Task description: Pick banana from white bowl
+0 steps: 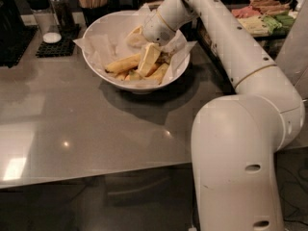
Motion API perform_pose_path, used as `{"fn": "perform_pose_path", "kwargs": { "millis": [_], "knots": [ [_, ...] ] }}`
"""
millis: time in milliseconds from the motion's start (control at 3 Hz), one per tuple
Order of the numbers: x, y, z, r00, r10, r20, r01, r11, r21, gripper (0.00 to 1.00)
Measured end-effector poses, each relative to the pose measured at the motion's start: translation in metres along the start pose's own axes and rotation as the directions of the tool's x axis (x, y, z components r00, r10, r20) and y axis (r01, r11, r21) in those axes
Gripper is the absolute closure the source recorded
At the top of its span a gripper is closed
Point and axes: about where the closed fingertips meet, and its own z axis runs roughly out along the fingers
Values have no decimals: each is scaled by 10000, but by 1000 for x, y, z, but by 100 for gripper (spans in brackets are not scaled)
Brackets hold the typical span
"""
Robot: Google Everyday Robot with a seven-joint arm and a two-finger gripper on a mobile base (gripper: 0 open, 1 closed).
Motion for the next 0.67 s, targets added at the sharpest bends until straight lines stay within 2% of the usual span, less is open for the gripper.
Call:
{"fn": "perform_pose_path", "kwargs": {
  "millis": [667],
  "knots": [
    [0, 0, 0, 10000, 0, 0, 0, 10000, 0, 65]
  ]
}}
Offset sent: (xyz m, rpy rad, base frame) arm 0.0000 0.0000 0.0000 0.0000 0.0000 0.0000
